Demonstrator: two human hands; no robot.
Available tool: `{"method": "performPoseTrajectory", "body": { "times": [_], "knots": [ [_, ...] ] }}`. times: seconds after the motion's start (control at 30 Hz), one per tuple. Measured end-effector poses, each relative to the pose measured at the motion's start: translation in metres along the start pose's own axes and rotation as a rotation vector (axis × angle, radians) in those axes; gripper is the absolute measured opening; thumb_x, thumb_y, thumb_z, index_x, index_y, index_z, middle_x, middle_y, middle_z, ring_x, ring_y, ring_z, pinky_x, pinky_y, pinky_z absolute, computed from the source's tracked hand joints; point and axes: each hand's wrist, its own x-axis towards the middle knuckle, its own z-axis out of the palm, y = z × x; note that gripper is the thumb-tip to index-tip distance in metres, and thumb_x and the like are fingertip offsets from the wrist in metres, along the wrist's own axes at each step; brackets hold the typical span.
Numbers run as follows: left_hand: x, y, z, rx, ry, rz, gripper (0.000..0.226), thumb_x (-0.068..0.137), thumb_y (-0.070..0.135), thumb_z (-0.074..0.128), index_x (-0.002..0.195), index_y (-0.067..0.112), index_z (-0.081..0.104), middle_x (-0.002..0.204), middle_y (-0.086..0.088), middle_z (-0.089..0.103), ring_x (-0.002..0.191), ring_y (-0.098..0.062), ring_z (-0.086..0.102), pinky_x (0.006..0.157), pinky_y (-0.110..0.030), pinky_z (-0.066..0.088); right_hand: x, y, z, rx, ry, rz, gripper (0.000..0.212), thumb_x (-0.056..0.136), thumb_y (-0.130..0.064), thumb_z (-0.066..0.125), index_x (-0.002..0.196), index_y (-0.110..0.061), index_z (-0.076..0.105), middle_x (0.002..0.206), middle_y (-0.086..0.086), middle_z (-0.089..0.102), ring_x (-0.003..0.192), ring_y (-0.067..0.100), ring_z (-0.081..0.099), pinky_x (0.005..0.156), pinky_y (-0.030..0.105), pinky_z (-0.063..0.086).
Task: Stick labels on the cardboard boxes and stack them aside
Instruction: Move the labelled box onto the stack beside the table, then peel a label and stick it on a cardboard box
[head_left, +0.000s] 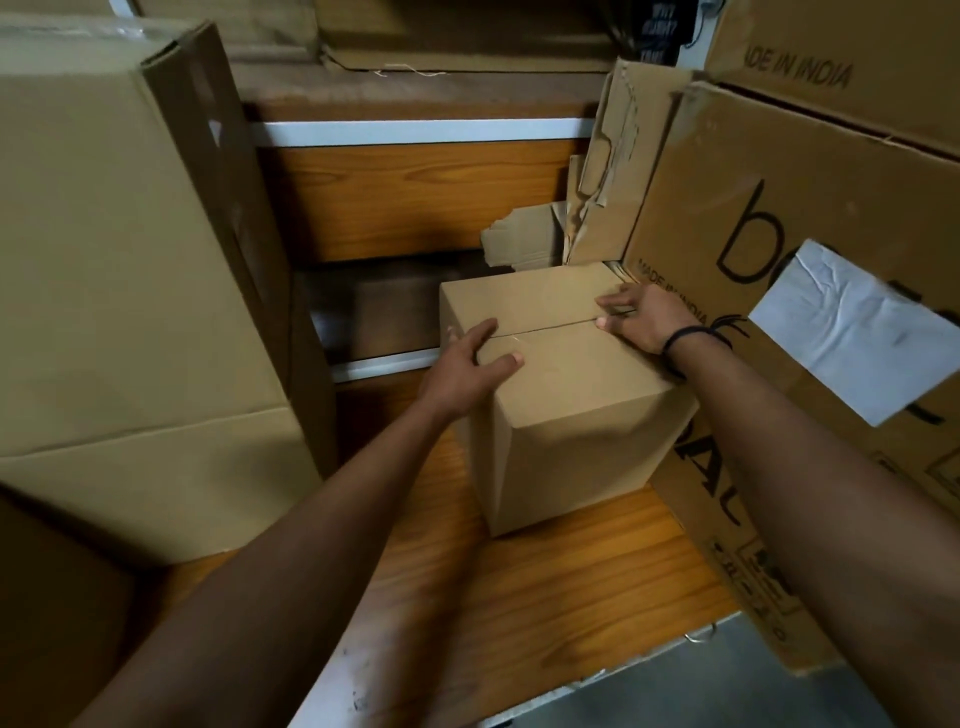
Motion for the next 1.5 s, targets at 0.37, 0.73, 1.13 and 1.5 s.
{"method": "performPoseTrajectory", "body": {
  "times": [0.37,0.73,1.13,1.5],
  "knots": [
    [-0.096,-0.008,-0.062,0.046,0.109,0.029,0.075,0.081,0.07,0.058,0.147,0.049,0.032,0.153,0.002,0.041,0.137,-0.018,0.042,0.11,-0.041,0.039,-0.11,-0.096,0.044,0.232,0.193,-0.322,0.052,0.086,-0.05,0.064,0.134,-0.031,0.056,0.151,-0.004,0.039,0.139,0.016,0.034,0.115,0.033,0.027],
    [-0.271,-0.028,-0.184,0.336,0.329,-0.07,0.068,0.09,0.058,0.058,0.15,0.039,0.034,0.151,0.006,0.045,0.131,-0.016,0.049,0.1,-0.019,0.03,-0.219,-0.229,0.137,0.294,-0.03,-0.622,0.053,0.088,-0.043,0.065,0.136,-0.027,0.052,0.147,-0.006,0.042,0.135,0.013,0.036,0.104,0.027,0.029],
    [-0.434,-0.093,-0.341,0.482,0.475,-0.22,0.066,0.085,0.059,0.065,0.144,0.038,0.045,0.148,-0.002,0.049,0.133,-0.022,0.048,0.109,-0.037,0.04,-0.326,-0.366,0.221,0.291,-0.144,-0.631,0.058,0.088,-0.044,0.064,0.141,-0.027,0.049,0.148,-0.001,0.043,0.138,0.016,0.035,0.115,0.034,0.026],
    [-0.499,-0.16,-0.42,0.519,0.455,-0.365,0.077,0.076,0.075,0.06,0.142,0.037,0.049,0.16,-0.002,0.03,0.146,-0.025,0.029,0.118,-0.044,0.027,-0.351,-0.429,0.259,0.271,-0.264,-0.454,0.065,0.086,-0.051,0.061,0.145,-0.031,0.04,0.148,0.003,0.043,0.136,0.021,0.038,0.112,0.035,0.031]
  ]
}}
